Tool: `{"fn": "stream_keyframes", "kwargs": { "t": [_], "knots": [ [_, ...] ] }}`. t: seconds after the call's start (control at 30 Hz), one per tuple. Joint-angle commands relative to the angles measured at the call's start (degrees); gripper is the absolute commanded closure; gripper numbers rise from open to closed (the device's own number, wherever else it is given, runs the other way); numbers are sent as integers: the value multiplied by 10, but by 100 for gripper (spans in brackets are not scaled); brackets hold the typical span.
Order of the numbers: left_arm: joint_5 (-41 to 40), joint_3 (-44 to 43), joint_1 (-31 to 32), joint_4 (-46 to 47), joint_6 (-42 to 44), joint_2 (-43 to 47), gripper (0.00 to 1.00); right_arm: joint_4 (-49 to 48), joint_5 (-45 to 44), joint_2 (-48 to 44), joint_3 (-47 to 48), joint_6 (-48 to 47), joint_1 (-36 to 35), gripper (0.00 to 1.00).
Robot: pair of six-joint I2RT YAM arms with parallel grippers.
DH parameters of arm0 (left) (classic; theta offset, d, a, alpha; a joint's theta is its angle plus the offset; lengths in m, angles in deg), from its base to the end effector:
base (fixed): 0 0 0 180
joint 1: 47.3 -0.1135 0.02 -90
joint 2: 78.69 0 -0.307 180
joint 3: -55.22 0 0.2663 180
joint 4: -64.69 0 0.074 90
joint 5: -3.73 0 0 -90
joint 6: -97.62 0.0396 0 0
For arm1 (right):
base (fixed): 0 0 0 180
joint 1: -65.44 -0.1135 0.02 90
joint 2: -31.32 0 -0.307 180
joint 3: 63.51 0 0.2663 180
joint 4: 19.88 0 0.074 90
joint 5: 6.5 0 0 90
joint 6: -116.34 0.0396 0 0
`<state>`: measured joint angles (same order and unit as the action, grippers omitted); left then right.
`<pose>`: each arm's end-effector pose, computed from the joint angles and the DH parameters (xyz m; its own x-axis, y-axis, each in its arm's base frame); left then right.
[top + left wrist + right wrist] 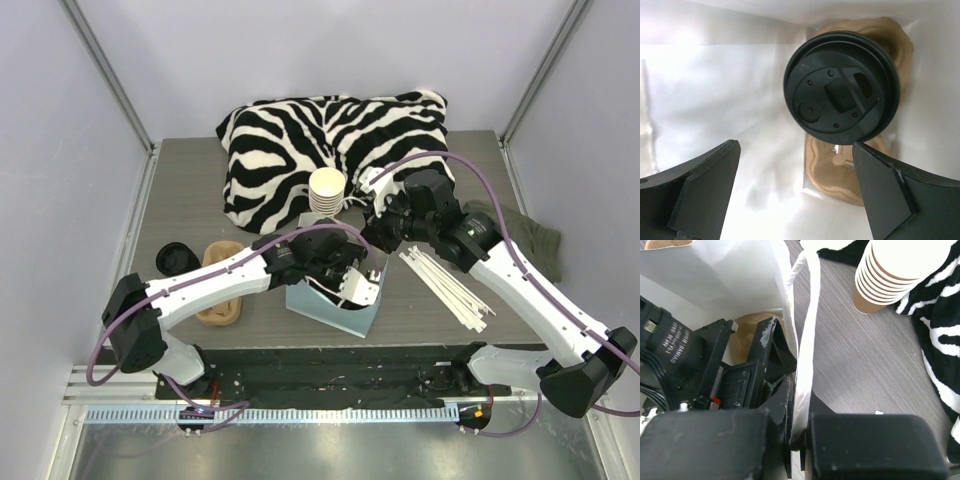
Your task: Pack the takeout coffee
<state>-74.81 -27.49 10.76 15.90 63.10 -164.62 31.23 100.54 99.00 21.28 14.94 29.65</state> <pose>0.1698 -0.2872 0.3159 0.5023 0.7207 -0.4778 0.8515 -0.3160 0.4184 0.1965 0.1560 0.4133 -0.2952 -0.4458 -0.8451 -0.8309 0.5563 -0.0032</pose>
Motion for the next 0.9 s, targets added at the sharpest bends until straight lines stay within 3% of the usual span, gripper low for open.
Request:
{"fn": "stream_keyframes", "kwargs": {
  "t": [0.0,0.87],
  "knots": [
    [4,-11,4,25,-8,30,0,-12,-7,-12,-14,-15,1,99],
    [133,-132,-58,-125,-35,30,0,-26,-14,-26,-24,-59,-1,99]
  ]
}}
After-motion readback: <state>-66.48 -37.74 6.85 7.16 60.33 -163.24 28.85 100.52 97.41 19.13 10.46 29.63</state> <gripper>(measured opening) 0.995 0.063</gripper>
